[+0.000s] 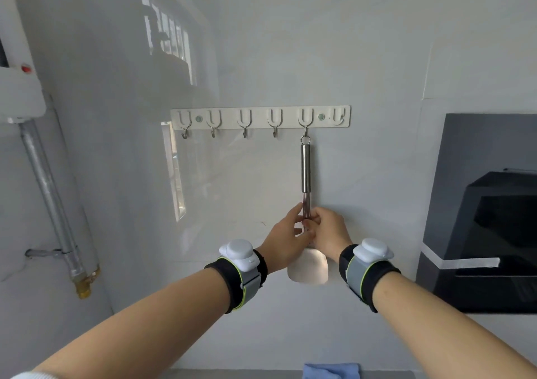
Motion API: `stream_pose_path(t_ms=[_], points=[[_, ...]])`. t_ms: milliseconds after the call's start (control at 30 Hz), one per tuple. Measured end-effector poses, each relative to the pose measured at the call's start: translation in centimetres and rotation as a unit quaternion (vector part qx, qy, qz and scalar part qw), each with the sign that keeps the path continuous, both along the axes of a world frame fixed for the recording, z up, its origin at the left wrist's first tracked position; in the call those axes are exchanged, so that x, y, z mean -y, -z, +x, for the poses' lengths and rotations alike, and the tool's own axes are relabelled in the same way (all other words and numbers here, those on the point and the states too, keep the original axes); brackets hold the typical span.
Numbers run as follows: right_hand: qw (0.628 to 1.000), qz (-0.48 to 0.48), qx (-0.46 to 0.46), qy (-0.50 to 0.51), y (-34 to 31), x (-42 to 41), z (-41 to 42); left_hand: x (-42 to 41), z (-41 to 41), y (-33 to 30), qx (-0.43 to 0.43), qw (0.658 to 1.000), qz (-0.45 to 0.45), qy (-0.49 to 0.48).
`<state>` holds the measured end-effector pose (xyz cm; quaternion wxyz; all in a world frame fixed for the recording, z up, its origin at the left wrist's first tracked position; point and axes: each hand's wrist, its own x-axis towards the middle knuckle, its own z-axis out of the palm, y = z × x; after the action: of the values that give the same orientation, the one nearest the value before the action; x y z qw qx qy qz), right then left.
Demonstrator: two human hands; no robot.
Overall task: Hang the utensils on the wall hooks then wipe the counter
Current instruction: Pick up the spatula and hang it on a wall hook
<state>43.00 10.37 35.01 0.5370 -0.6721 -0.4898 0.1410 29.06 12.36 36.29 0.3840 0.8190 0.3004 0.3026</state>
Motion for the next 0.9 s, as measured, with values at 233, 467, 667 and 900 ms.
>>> stream_pose_path(t_ms=[233,467,667,900], points=[[0.992,-0.007,0.123,0.035,0.8,-1.0,1.6,-0.7,-0.5,1.5,-0.062,0.998,0.024,0.021],[0.986,-0.002,0.154,0.07,3.0,1.1,1.1,0.6,-2.9,3.0,-0.115,0.989,0.092,0.03],[0.985,0.008,0.166,0.044,6.4,4.4,-2.5,3.6,-7.0,4.5,-0.16,0.98,0.12,0.017],[0.986,-0.028,0.164,0.001,10.1,7.8,-6.7,7.1,-11.9,7.7,-0.217,0.968,0.127,0.017]])
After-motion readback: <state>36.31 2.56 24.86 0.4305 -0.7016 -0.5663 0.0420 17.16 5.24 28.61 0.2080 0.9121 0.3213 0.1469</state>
